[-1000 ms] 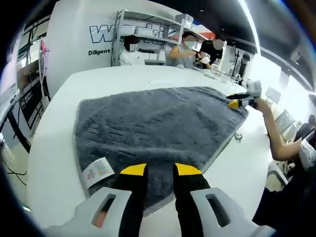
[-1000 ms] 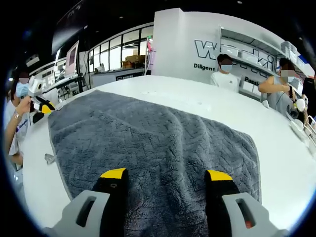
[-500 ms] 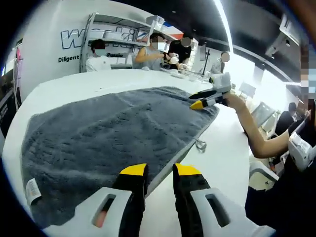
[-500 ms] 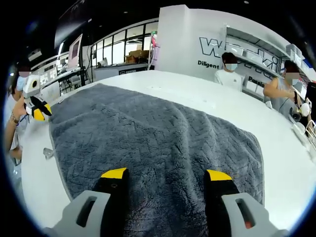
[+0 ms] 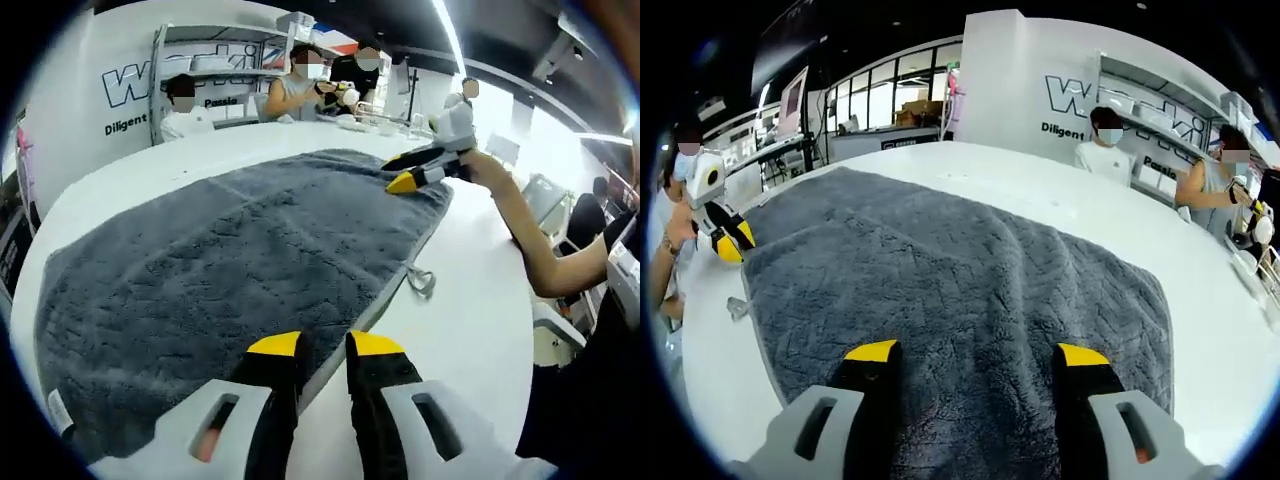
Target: Open the folded towel by lifting each exposed corner and separating the folded layers until the towel lies flat within the target outline without major curled edges
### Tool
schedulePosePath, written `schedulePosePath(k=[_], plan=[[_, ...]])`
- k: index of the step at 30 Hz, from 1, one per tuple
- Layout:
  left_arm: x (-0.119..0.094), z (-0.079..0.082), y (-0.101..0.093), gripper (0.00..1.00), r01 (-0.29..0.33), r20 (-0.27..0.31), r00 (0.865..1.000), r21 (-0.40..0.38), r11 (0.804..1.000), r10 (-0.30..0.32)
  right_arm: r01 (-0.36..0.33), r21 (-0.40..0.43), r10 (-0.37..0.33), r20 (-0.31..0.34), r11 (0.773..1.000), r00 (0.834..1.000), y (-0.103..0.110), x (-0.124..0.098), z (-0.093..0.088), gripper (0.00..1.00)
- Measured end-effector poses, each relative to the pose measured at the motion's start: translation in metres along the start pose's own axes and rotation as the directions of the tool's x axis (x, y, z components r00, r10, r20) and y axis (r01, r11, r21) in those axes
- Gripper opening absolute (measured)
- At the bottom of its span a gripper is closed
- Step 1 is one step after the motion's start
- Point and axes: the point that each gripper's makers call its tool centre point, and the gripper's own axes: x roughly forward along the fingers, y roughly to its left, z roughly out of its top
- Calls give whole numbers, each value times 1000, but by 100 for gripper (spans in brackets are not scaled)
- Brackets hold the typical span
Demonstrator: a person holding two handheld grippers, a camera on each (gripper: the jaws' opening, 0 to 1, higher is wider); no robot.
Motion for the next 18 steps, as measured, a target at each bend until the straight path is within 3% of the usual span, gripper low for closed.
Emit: schedulePosePath(k=[8, 18], plan=[[0, -2, 6, 3, -22, -2, 1000, 32, 999, 22, 8, 1, -8, -4, 1000, 1000, -2, 0, -1, 61], [-7, -8, -2, 2, 5, -16, 1000, 40, 999, -4, 7, 1, -7, -10, 1000, 1000, -1, 0, -2, 62]])
